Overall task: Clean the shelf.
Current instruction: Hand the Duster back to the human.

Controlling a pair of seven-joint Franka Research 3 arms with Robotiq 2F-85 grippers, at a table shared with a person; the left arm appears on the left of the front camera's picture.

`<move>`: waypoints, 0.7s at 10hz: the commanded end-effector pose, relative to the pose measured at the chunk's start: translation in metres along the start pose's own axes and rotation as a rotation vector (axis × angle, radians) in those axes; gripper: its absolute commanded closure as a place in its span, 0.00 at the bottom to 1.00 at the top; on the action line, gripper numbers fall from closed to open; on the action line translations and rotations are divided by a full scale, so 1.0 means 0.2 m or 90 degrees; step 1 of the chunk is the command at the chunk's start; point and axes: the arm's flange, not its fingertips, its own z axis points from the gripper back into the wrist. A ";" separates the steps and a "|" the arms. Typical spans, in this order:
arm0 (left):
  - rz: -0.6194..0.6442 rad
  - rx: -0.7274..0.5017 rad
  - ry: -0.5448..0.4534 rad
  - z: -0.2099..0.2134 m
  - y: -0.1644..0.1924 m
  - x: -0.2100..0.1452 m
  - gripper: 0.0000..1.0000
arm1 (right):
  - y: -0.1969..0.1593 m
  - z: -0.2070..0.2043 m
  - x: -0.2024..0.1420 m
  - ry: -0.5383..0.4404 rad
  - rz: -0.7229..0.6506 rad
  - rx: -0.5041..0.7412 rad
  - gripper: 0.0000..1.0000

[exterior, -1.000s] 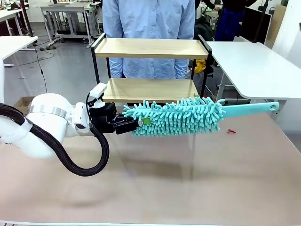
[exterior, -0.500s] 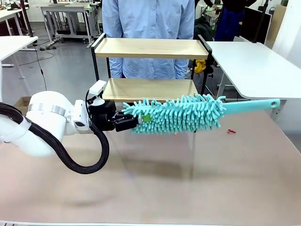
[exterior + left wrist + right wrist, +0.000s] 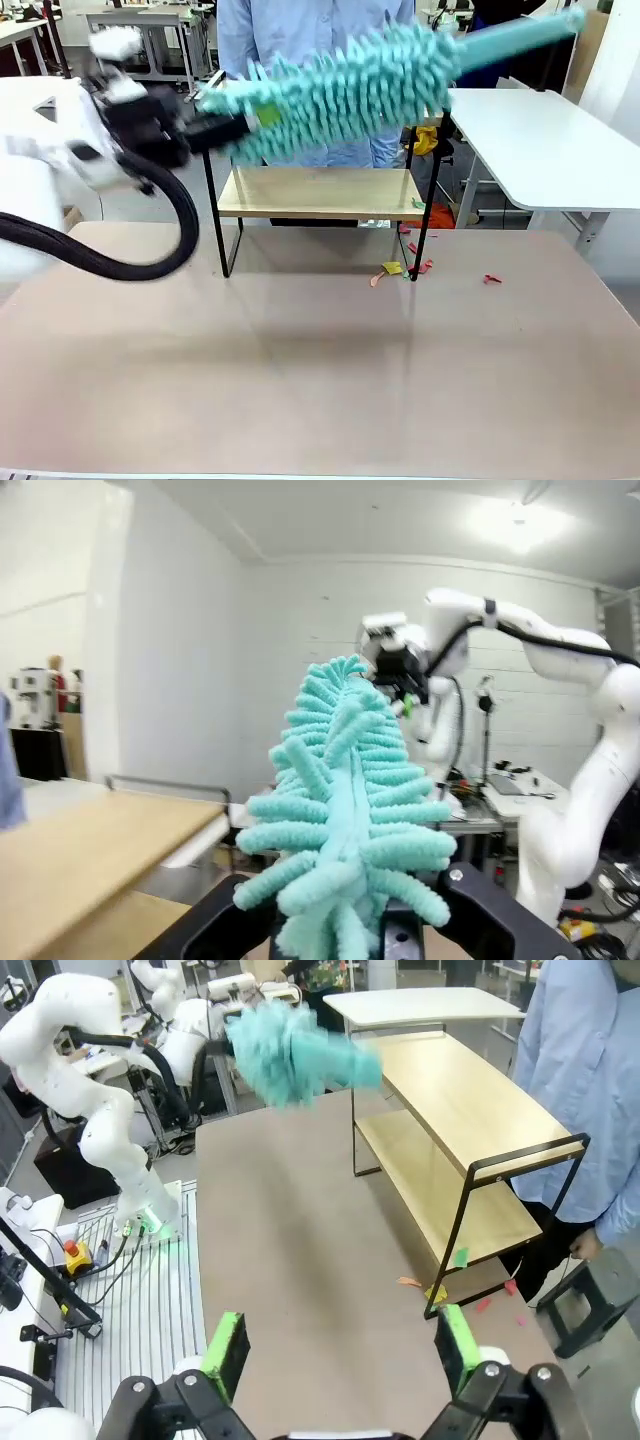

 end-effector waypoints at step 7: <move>-0.074 0.546 -0.002 0.71 -0.02 0.66 0.82 | 0.00 0.00 0.01 -0.015 0.007 0.005 0.00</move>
